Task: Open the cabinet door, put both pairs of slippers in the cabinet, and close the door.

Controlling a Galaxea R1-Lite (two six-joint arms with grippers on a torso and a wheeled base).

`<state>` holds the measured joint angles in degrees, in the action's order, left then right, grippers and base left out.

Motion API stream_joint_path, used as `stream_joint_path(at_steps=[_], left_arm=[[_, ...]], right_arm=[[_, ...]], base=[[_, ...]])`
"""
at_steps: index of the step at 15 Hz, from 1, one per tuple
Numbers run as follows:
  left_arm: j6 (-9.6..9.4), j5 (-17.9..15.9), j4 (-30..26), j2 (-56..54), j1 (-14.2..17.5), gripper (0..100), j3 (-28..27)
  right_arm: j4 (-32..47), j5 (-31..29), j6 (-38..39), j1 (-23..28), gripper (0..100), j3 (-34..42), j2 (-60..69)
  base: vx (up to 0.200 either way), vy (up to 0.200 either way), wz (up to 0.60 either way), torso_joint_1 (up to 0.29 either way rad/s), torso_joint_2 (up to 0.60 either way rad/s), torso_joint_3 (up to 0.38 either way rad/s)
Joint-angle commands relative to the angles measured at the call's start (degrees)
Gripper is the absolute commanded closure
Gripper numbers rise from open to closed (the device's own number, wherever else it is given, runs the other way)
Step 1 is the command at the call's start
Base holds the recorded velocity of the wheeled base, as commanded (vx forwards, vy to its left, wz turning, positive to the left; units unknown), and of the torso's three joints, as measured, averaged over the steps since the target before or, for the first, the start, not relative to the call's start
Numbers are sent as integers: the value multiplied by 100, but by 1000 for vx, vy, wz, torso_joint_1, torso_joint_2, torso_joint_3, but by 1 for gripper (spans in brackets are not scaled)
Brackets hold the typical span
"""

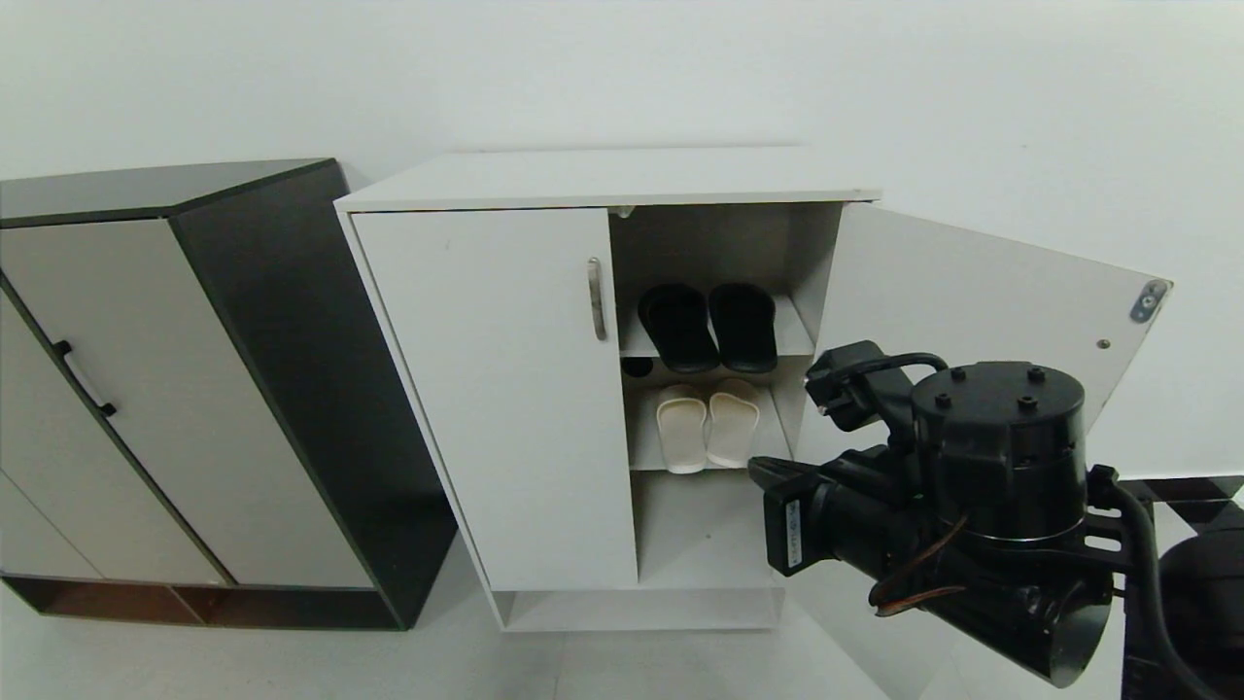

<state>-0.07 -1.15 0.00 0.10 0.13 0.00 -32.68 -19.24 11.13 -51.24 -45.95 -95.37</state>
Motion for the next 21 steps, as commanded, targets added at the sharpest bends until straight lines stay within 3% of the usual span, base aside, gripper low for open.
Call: stream_joint_path(at_steps=[1,6,21], left_arm=[[-1,0,0,-1,4,100,0],[-1,0,0,-1,4,100,0],[-1,0,0,-1,4,100,0]], right_arm=[[-19,-1,-6,52,100,68,-35],[-124,-1,-14,52,100,95,-52],[-124,-1,-67,79,100,103,-70]], base=[[0,0,0,0,0,0],[0,0,0,36,-125,-97],[0,0,0,172,-480,-304]])
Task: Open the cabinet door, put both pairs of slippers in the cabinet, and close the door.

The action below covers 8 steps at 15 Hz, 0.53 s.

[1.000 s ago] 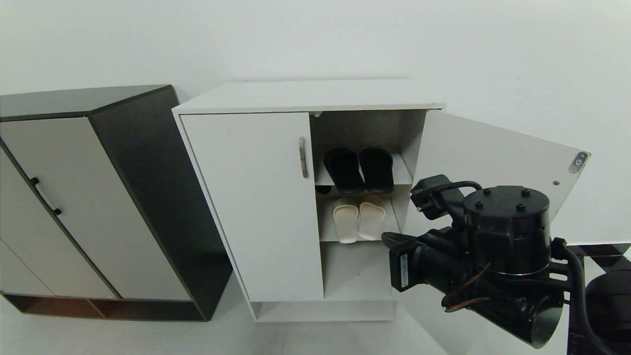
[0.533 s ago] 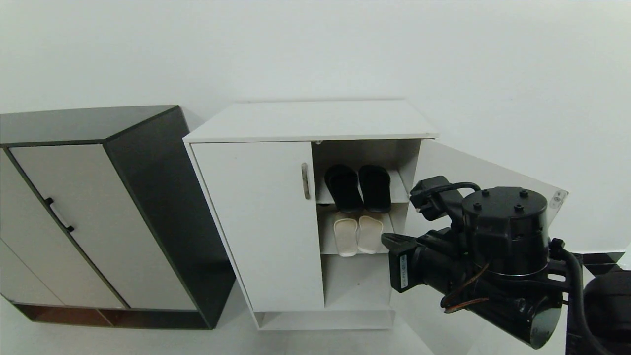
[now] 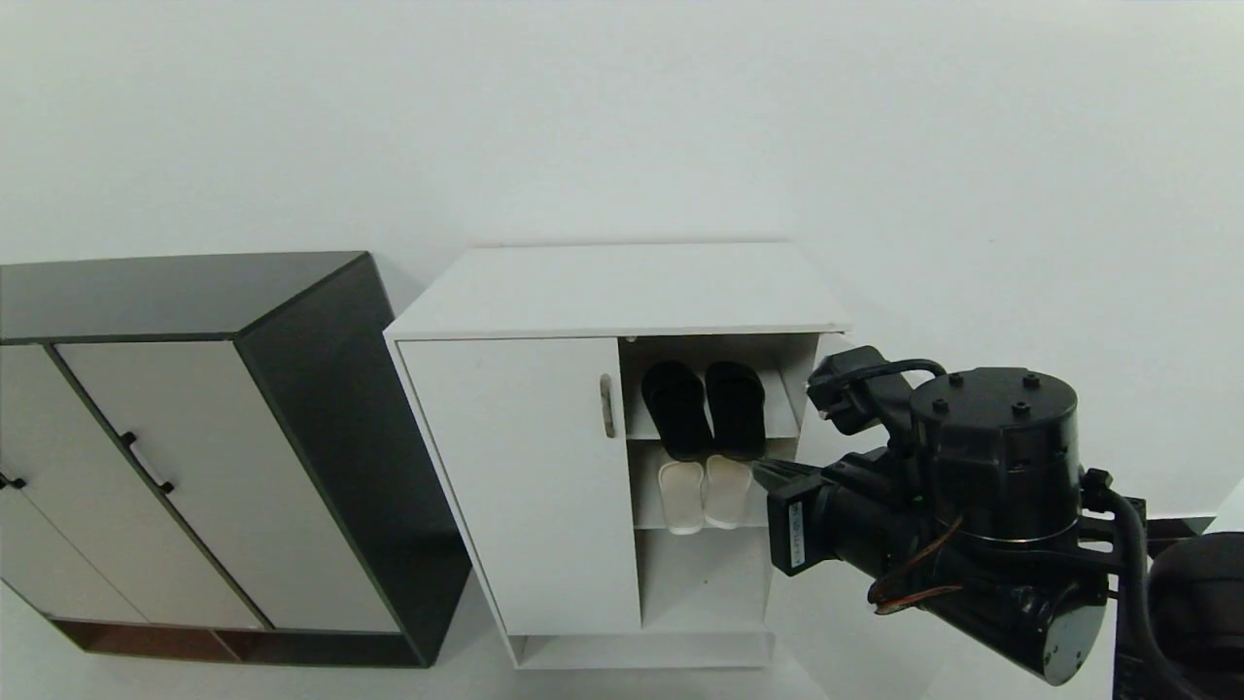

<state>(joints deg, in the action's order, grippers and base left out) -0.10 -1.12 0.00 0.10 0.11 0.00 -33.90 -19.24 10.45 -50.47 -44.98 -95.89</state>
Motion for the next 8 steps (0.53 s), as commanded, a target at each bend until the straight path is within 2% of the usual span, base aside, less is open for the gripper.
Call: stream_joint_path(at_steps=[1,8], left_arm=[[1,-2,0,-1,7,100,0],[1,-2,0,-1,7,100,0]], right_arm=[[-2,-1,1,2,100,7,-17],[-2,-1,1,-7,100,42,-9]], base=[[0,0,0,227,-525,-300],[0,0,0,246,-564,-316]])
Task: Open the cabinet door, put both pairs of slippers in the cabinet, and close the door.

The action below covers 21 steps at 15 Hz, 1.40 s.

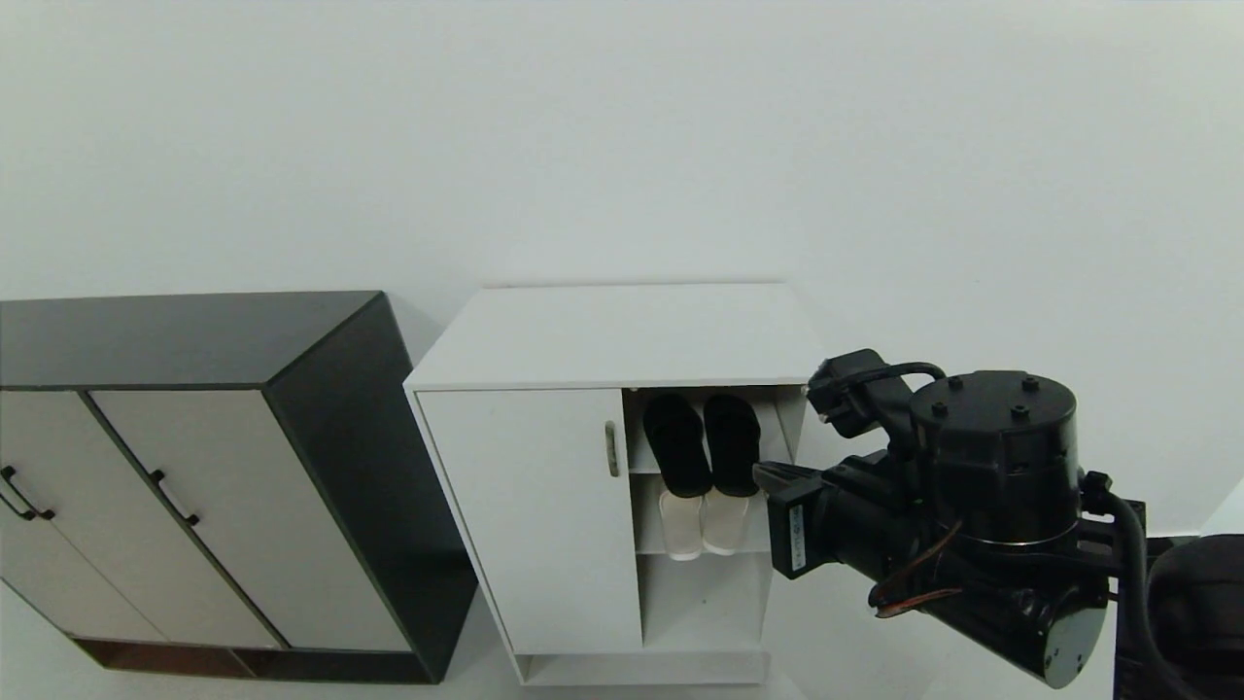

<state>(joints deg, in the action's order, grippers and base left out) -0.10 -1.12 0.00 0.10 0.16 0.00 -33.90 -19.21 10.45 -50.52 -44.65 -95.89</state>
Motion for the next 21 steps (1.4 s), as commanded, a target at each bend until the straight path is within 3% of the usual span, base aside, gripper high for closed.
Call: stream_joint_path(at_steps=[1,7,14,16,19,21], left_arm=[[1,-2,0,-1,2,100,0],[1,-2,0,-1,2,100,0],[1,-2,0,-1,2,100,0],[1,-2,0,-1,2,100,0],[1,-2,0,-1,2,100,0],[1,-11,0,-1,2,100,0]], right_arm=[[-2,5,1,7,100,18,-17],[-11,128,1,7,100,80,-17],[-2,128,-8,104,100,62,-17],[-2,146,-8,438,100,1,-88],[-2,348,-166,1439,100,-333,-360],[-29,559,-315,1782,100,-430,-474]], base=[[0,0,0,290,-608,-330],[0,0,0,106,-228,-122],[0,0,-600,5,-2,0],[0,0,-600,0,-5,2],[0,0,0,0,0,0],[0,0,0,0,0,0]])
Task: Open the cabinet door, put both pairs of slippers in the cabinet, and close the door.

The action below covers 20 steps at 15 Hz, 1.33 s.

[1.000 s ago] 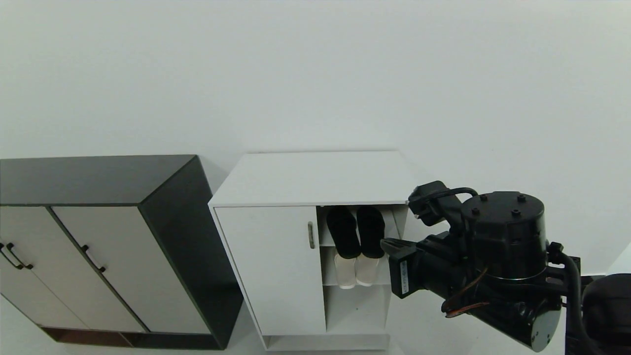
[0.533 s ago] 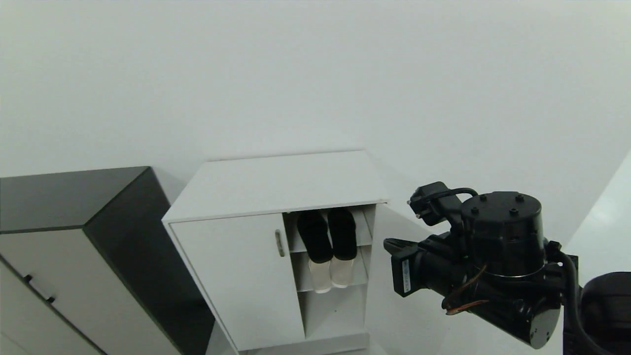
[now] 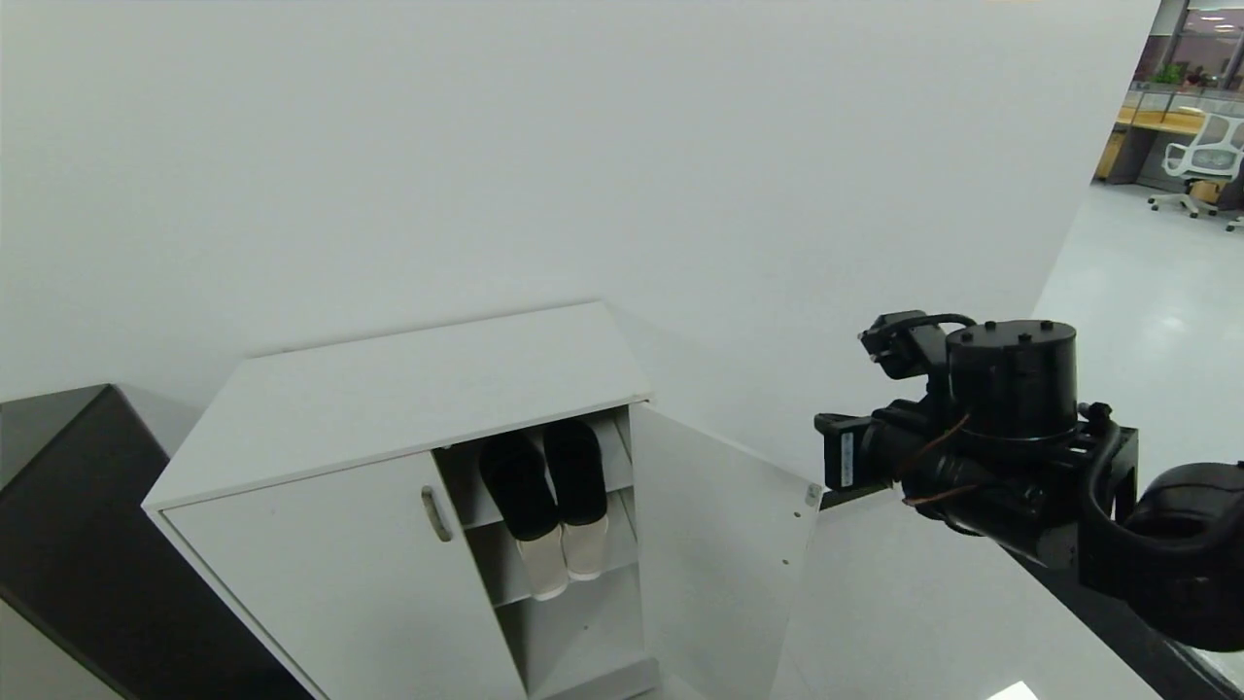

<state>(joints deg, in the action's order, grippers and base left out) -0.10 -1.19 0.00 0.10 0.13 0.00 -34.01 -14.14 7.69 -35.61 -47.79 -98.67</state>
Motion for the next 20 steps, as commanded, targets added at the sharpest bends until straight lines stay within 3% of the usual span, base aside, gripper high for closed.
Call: stream_joint_path(at_steps=[1,2,5,7,11,20], left_arm=[[-61,-4,0,-1,4,100,0],[-113,-4,0,-1,4,100,0],[19,-4,0,-1,4,100,0],[45,14,0,-1,4,100,0],[19,5,0,-1,4,100,0],[27,5,0,-1,4,100,0]], right_arm=[[-79,166,-40,326,100,-143,-258],[-194,201,-40,362,100,-161,-355],[-598,324,-49,520,100,-363,-812],[-598,447,-49,669,100,-732,-1242],[-607,456,-49,801,100,-1286,-1937],[-563,456,-57,1038,100,-2604,-3273]], base=[[0,0,0,0,0,0],[0,0,0,0,0,0],[0,0,0,0,0,0],[0,0,0,0,0,0],[-200,0,0,8,4,4],[0,0,0,0,0,0]])
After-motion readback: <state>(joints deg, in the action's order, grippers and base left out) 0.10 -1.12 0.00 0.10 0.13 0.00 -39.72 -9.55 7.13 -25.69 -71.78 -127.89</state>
